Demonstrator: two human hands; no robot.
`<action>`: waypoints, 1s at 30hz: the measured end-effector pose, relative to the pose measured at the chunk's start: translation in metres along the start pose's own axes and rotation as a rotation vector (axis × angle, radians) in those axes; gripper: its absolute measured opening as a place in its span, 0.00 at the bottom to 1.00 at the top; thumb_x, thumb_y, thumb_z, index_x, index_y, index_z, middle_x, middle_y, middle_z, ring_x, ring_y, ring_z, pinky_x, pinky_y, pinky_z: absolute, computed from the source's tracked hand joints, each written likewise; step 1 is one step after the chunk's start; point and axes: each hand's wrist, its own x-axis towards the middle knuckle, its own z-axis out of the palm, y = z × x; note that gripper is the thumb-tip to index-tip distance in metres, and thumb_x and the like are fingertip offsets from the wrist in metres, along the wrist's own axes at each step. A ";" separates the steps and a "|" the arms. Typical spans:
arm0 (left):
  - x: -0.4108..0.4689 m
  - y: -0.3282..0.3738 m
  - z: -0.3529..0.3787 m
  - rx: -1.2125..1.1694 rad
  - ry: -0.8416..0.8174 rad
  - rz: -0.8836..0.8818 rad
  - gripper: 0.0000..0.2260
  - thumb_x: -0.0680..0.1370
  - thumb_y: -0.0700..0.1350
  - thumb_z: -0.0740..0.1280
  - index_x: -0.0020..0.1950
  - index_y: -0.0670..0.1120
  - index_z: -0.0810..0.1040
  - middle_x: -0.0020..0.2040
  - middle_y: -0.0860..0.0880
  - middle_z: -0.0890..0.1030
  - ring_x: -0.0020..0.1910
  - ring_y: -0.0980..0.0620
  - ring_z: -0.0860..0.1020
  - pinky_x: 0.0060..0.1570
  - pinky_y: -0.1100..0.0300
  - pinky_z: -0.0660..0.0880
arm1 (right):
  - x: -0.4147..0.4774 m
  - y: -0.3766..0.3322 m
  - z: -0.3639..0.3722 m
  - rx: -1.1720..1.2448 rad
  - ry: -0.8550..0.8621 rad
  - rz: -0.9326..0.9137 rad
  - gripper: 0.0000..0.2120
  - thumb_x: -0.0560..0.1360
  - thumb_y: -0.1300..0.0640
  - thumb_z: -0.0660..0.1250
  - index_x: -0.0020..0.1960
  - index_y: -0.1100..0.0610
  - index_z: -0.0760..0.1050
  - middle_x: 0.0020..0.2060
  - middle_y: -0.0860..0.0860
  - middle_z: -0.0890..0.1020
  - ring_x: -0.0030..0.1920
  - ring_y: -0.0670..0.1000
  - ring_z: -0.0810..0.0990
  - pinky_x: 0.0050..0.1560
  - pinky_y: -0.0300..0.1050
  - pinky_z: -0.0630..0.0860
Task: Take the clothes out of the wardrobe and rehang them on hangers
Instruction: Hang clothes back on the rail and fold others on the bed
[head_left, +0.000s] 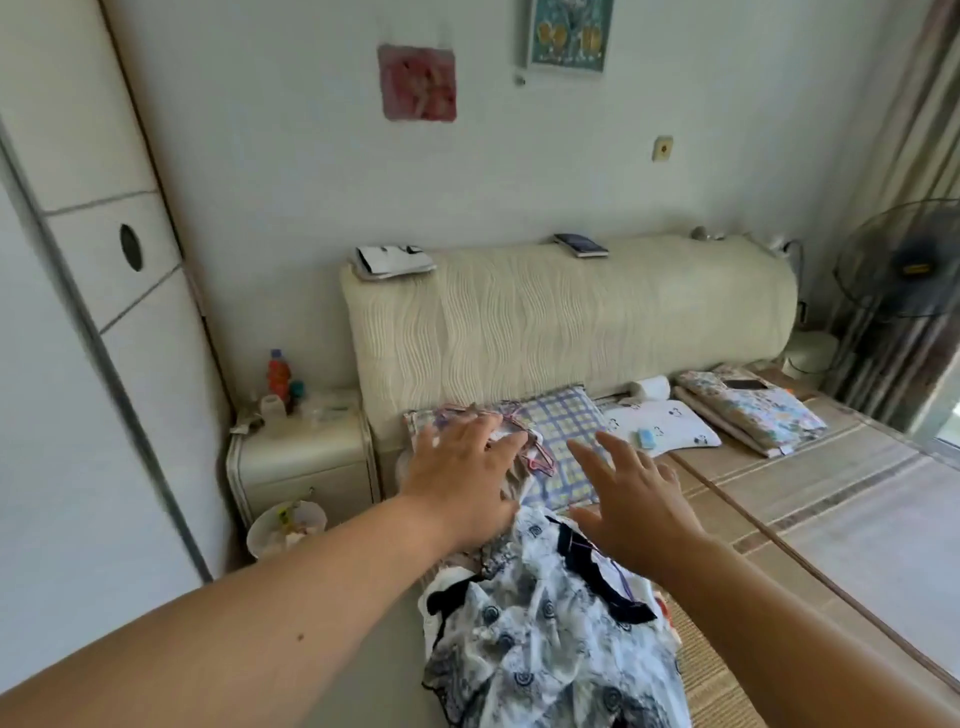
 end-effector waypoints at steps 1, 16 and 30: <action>0.016 0.016 0.013 -0.011 -0.033 0.022 0.33 0.76 0.59 0.60 0.77 0.56 0.50 0.78 0.49 0.52 0.76 0.45 0.51 0.71 0.37 0.48 | -0.001 0.022 0.007 0.003 -0.020 0.029 0.35 0.76 0.40 0.60 0.76 0.43 0.46 0.76 0.51 0.51 0.74 0.56 0.57 0.71 0.58 0.57; 0.155 0.138 0.168 -0.131 -0.419 0.194 0.27 0.77 0.57 0.60 0.74 0.56 0.58 0.77 0.49 0.55 0.75 0.46 0.55 0.72 0.39 0.52 | 0.002 0.204 0.132 0.112 -0.290 0.366 0.33 0.76 0.42 0.62 0.75 0.42 0.50 0.76 0.51 0.54 0.74 0.56 0.59 0.72 0.61 0.57; 0.303 0.101 0.337 -0.132 -0.694 0.338 0.27 0.77 0.56 0.60 0.75 0.58 0.56 0.77 0.52 0.54 0.75 0.48 0.54 0.72 0.41 0.50 | 0.134 0.235 0.303 0.393 -0.400 0.691 0.34 0.74 0.45 0.63 0.75 0.41 0.50 0.74 0.46 0.60 0.72 0.51 0.62 0.71 0.56 0.62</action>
